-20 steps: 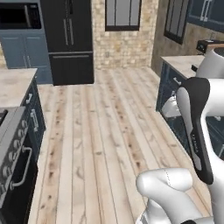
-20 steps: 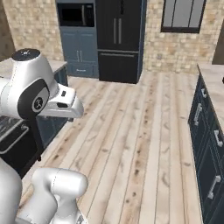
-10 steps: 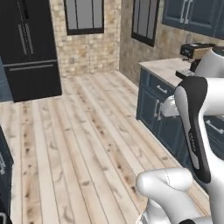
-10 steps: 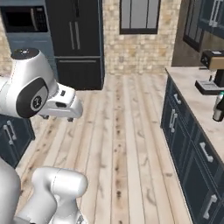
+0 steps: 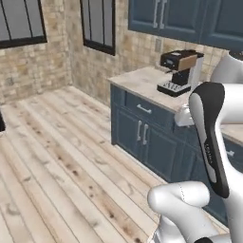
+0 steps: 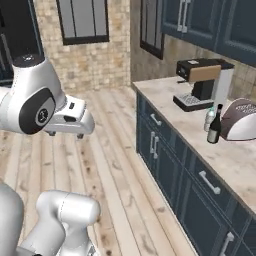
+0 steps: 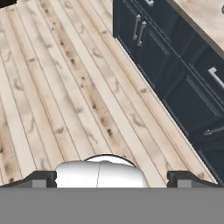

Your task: Place the drinks on the dining counter in a tight cluster.

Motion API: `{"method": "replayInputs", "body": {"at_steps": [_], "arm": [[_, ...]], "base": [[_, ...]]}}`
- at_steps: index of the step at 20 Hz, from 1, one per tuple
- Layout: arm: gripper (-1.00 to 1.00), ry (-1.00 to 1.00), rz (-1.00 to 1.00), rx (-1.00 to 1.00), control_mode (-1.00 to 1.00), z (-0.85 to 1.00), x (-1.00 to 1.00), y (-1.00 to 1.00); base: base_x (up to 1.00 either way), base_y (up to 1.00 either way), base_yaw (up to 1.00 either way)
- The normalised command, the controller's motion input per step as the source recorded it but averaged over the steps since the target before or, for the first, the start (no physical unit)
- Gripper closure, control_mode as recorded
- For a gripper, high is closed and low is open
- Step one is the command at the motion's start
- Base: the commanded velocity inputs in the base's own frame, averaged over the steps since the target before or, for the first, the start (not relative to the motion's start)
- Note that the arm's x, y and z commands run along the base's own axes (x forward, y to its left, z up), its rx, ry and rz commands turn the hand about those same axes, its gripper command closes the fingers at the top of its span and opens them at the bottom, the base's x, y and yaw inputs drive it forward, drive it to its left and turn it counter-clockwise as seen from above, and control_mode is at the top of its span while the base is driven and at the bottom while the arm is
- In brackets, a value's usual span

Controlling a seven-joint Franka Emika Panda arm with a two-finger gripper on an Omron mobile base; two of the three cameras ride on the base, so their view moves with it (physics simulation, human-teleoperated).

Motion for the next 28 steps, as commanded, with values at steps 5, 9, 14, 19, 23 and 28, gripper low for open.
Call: {"method": "replayInputs", "body": {"at_steps": [5, 9, 14, 19, 23, 28], "arm": [[-1.00, 0.00, 0.00, 0.00, 1.00, 0.00, 0.00, 0.00], [-1.00, 0.00, 0.00, 0.00, 1.00, 0.00, 0.00, 0.00], [-1.00, 0.00, 0.00, 0.00, 1.00, 0.00, 0.00, 0.00], [-1.00, 0.00, 0.00, 0.00, 1.00, 0.00, 0.00, 0.00], [-1.00, 0.00, 0.00, 0.00, 1.00, 0.00, 0.00, 0.00], [-1.00, 0.00, 0.00, 0.00, 1.00, 0.00, 0.00, 0.00]], "base": [[0.97, 0.00, -0.63], [1.00, 0.00, -0.57], [0.91, 0.01, -0.66], [0.77, 0.05, -0.72], [0.58, 0.14, -0.71], [0.33, 0.59, -0.41]]}}
